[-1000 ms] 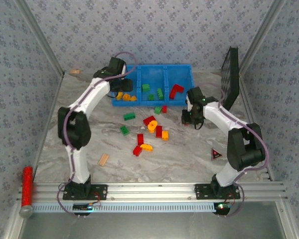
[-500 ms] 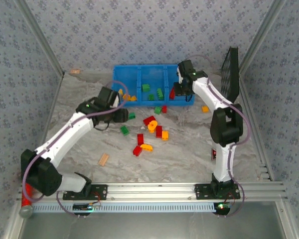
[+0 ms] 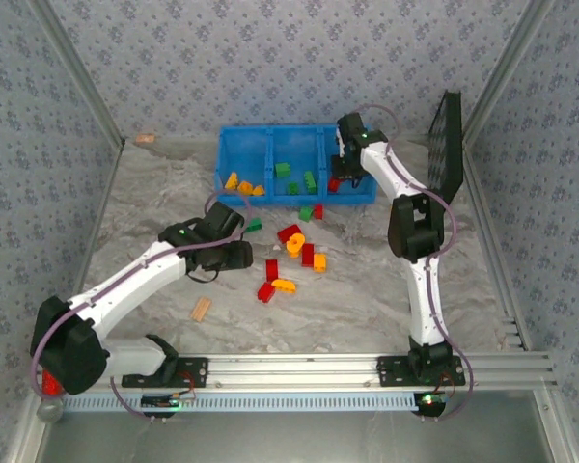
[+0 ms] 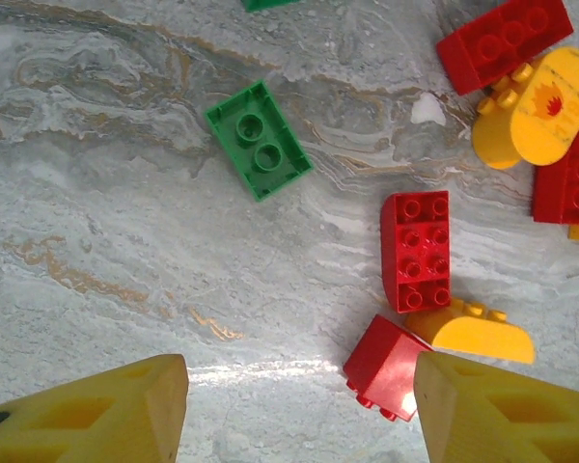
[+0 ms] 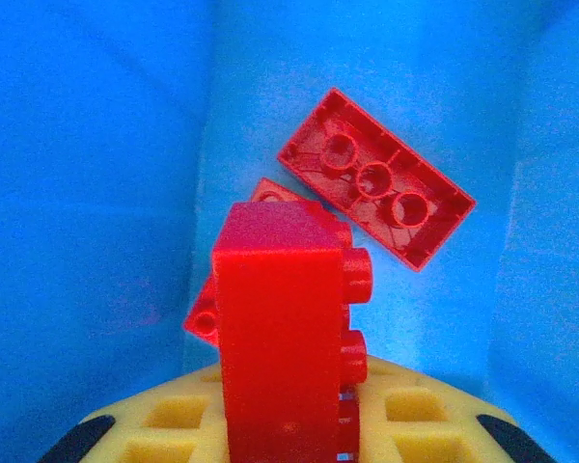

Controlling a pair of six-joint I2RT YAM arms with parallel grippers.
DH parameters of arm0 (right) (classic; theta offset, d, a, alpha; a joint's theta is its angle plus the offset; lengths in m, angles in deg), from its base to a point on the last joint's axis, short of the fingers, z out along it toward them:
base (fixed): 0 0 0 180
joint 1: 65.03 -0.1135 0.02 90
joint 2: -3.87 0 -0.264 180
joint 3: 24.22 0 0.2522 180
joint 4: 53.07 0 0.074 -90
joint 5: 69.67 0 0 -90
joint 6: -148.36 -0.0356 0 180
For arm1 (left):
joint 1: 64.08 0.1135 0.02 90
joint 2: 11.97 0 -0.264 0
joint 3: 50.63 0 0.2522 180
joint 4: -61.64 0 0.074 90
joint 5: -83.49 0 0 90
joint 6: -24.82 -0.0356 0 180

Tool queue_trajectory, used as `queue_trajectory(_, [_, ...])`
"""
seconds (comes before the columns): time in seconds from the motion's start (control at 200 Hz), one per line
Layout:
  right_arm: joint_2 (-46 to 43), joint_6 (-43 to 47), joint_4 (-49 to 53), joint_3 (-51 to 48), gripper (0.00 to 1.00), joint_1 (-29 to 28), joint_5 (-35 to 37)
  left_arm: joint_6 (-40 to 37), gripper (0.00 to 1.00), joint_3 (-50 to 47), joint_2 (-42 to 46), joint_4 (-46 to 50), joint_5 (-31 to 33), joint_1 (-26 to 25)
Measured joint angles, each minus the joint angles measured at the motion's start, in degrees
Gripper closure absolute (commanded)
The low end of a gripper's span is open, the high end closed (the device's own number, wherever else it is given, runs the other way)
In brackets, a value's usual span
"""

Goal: Sort the legos into containers by color
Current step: Place the lego in the container, then pick up the lego from the center of the table.

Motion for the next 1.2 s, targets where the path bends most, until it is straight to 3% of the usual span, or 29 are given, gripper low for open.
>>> queue_trajectory(0.225, [-0.42, 0.02, -1.86, -4.35, 0.55, 0.46, -0.02, 1.92, 0.35, 0.00, -6.23, -2.16, 3.02, 0.70])
queue_trajectory(0.365, [-3.87, -0.11, -3.21, -10.82, 0.53, 0.42, -0.02, 1.86, 0.35, 0.68, -11.56, -5.31, 2.89, 2.21])
queue_trajectory(0.635, [-19.61, -0.79, -6.34, -21.64, 0.50, -0.59, -0.42, 1.90, 0.35, 4.72, -21.49, -9.46, 1.62, 3.89])
queue_trajectory(0.845, [-32.04, -2.01, -6.93, -30.32, 0.46, -4.66, 0.07, 1.92, 0.36, 5.01, -26.32, -10.62, 0.63, 5.35])
queue_trajectory(0.984, [-39.71, -4.79, -6.03, -38.73, 0.44, -7.89, 0.04, 1.88, 0.44, 5.51, -28.57, -10.75, -0.48, 5.42])
queue_trajectory(1.199, [-51.21, -11.58, -2.64, -50.86, 0.42, -14.51, 1.60, 1.18, 0.69, 7.91, -30.84, -8.31, -0.81, 6.58])
